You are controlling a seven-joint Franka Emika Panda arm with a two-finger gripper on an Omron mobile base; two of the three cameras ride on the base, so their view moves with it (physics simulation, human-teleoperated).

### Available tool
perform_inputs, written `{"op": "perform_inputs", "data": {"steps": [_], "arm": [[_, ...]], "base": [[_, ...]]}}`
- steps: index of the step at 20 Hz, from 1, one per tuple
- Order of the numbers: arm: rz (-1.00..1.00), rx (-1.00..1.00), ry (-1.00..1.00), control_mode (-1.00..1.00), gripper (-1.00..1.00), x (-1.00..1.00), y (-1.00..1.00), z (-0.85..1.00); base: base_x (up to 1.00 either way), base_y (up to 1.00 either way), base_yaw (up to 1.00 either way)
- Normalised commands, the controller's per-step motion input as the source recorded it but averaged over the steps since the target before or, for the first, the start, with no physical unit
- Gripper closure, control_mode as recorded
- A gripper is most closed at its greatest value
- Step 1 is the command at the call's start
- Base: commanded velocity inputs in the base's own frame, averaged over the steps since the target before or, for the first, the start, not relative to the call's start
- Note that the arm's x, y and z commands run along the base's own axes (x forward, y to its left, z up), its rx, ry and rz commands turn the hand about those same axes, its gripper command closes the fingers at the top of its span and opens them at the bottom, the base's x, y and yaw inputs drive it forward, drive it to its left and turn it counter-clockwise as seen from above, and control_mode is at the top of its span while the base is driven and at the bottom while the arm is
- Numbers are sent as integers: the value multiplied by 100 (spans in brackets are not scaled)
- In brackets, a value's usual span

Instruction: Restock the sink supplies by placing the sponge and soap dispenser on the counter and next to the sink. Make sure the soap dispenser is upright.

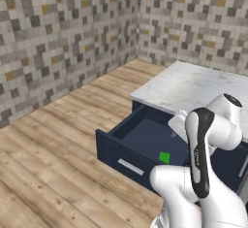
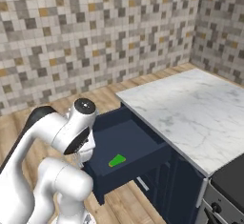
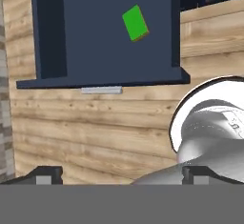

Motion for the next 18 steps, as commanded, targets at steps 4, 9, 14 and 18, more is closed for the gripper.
{"op": "perform_inputs", "data": {"steps": [4, 9, 14, 18], "arm": [[0, -18, 18, -100, -100, 100, -9, -27], [1, -23, 25, -100, -100, 96, -16, -63], [5, -15, 25, -100, -100, 75, -36, -84], [11, -1, 16, -100, -100, 70, -46, -78]], "base": [[0, 0, 0], [0, 0, 0], [0, 0, 0], [0, 0, 0]]}}
